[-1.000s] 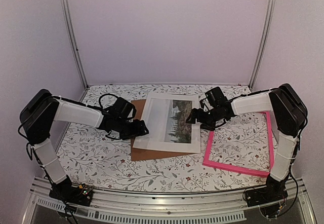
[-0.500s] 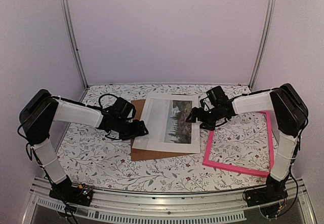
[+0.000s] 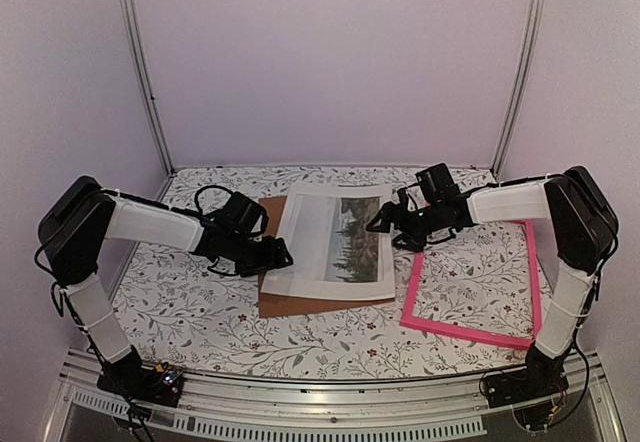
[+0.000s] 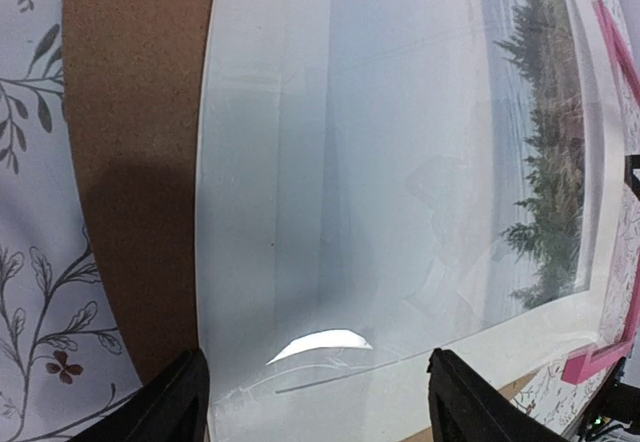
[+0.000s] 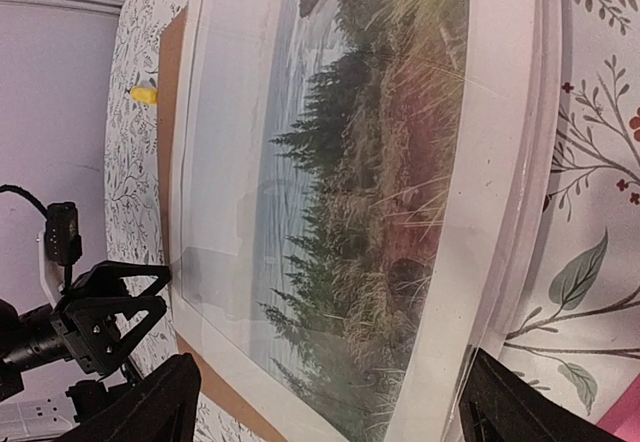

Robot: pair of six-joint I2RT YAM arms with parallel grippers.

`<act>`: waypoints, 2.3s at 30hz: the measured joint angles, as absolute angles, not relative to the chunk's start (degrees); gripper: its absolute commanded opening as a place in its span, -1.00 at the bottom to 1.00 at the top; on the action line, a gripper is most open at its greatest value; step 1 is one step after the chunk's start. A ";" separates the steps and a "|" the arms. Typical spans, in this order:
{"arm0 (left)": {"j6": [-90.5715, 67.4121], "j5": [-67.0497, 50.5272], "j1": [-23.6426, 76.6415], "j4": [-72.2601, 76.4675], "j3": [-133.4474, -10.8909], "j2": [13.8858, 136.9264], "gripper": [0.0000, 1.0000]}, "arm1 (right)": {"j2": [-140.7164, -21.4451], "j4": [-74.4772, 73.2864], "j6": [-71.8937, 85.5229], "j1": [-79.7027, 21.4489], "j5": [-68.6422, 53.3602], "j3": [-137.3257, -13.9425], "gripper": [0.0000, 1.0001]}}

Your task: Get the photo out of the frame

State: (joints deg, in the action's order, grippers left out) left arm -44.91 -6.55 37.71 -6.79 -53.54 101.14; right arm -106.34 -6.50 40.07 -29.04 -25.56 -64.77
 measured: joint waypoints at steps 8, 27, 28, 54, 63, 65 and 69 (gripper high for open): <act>-45.10 -6.48 37.71 -6.76 -53.52 101.16 0.54 | -106.26 -5.61 40.86 -29.06 -27.07 -63.88 0.80; -45.41 -6.39 37.74 -6.76 -53.52 101.16 0.54 | -105.16 -3.57 42.96 -29.04 -28.82 -61.19 0.09; -45.47 -6.39 37.74 -6.76 -53.52 101.16 0.54 | -105.10 -3.60 42.89 -29.04 -28.75 -61.04 0.02; -44.03 -4.05 37.89 -10.07 -54.59 100.84 0.59 | -104.77 -7.38 41.52 -28.82 -24.27 -60.80 -1.00; -41.78 -2.31 37.89 -14.79 -57.34 98.94 0.59 | -101.60 -9.87 40.84 -28.82 -23.90 -61.56 -1.00; -41.54 -2.35 37.89 -15.03 -58.17 98.45 0.59 | -100.79 -10.31 40.84 -28.82 -23.92 -61.56 -1.00; -40.93 -3.22 37.89 -15.09 -60.38 98.24 0.60 | -99.00 -11.53 40.75 -28.80 -23.92 -61.56 -1.00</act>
